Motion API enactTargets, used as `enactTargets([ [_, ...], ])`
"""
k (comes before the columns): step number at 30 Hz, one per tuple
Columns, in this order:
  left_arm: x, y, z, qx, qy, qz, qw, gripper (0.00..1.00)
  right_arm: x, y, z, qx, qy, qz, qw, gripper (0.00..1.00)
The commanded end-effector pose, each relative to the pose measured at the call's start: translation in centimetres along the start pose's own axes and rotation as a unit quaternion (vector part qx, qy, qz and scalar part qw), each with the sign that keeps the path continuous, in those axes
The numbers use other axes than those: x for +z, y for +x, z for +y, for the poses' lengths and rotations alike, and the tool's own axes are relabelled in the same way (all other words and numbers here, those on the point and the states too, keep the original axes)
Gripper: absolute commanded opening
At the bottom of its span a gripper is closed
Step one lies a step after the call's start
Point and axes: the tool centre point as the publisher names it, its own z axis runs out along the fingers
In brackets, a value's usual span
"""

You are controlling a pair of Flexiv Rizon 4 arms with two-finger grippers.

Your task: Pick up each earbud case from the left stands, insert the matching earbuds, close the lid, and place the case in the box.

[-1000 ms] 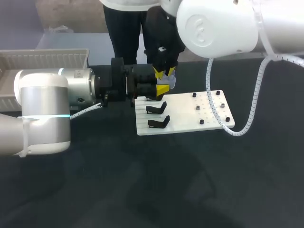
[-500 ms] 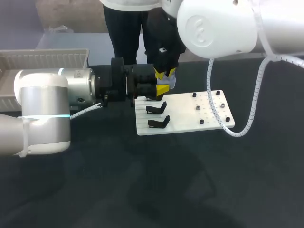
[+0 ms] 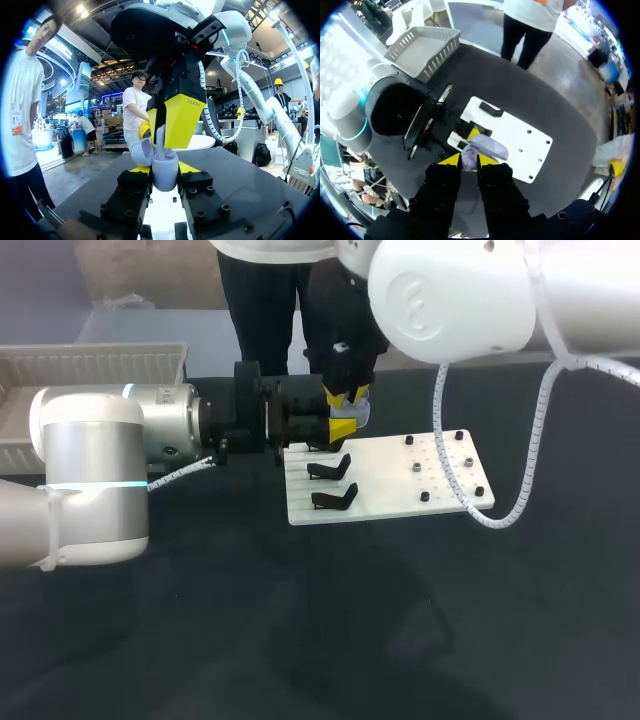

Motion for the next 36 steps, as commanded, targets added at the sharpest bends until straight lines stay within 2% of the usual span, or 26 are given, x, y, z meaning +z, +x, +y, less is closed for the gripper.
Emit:
enactTargets([
  [1, 0.01, 0.12, -0.12, 0.002, -0.003, -0.003, 1.000, 0.00, 0.21, -0.46, 0.00, -0.002, -0.001, 0.006, 1.000, 0.00],
  [26, 0.01, 0.12, -0.12, 0.002, -0.003, -0.003, 1.000, 0.00, 0.78, -0.31, -0.09, 0.000, -0.003, 0.017, 1.000, 0.00],
  [27, 0.01, 0.12, -0.12, 0.002, -0.003, -0.003, 1.000, 0.00, 0.72, -0.33, -0.06, 0.001, -0.003, 0.017, 1.000, 0.13],
  [29, 0.01, 0.12, -0.12, 0.002, -0.003, -0.003, 1.000, 0.00, 0.62, -0.33, 0.00, 0.000, -0.004, 0.016, 1.000, 0.22],
  [36, 0.01, 0.12, -0.12, 0.002, -0.003, -0.003, 1.000, 0.00, 0.46, -0.32, 0.13, 0.005, -0.003, 0.019, 1.000, 0.25],
])
